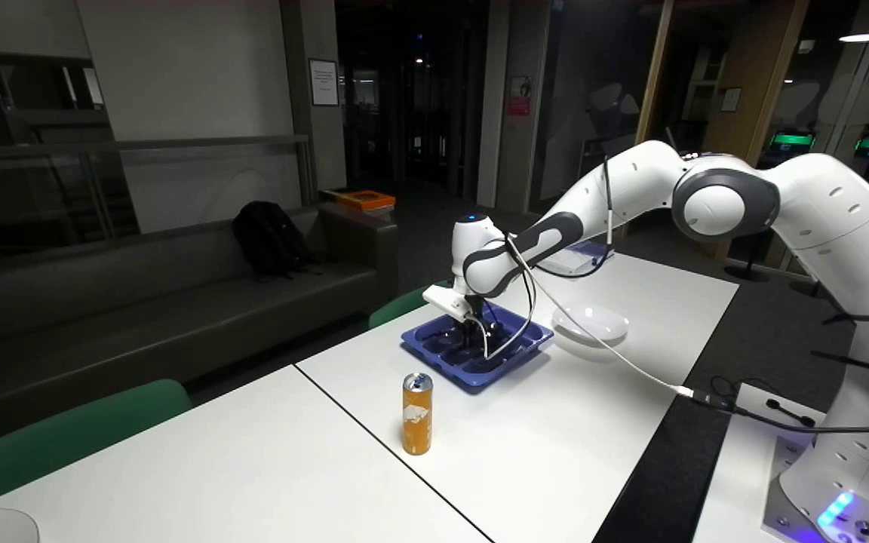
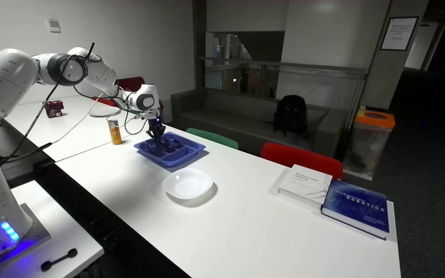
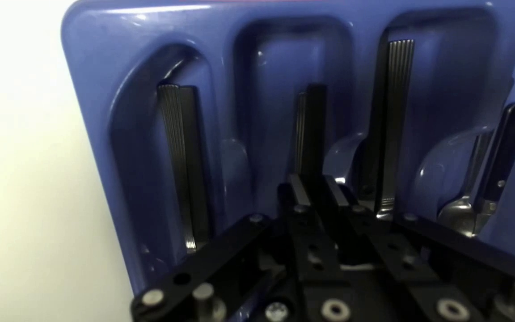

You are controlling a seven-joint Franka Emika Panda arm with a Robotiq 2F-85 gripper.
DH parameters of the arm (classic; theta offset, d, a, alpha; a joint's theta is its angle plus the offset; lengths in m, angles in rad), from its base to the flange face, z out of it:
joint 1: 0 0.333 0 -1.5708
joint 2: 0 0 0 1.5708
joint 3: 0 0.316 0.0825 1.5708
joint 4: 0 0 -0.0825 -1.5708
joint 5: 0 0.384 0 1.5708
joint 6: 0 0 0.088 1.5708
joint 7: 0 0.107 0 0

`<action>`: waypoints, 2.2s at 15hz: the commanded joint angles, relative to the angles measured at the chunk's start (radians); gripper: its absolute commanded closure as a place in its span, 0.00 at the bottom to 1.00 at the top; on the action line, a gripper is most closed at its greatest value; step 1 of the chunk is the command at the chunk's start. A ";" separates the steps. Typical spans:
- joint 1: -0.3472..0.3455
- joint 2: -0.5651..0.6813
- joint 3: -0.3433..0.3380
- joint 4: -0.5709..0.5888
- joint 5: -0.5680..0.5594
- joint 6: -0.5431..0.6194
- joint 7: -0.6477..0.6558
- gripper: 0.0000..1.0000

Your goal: Pick up the spoon from the table and put it in the blue plate.

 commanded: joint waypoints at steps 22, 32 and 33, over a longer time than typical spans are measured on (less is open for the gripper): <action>-0.002 0.057 -0.001 0.132 0.002 -0.166 -0.028 0.00; 0.011 -0.224 -0.038 -0.195 -0.021 -0.030 0.052 0.00; 0.004 -0.258 -0.039 -0.236 -0.018 -0.009 0.054 0.00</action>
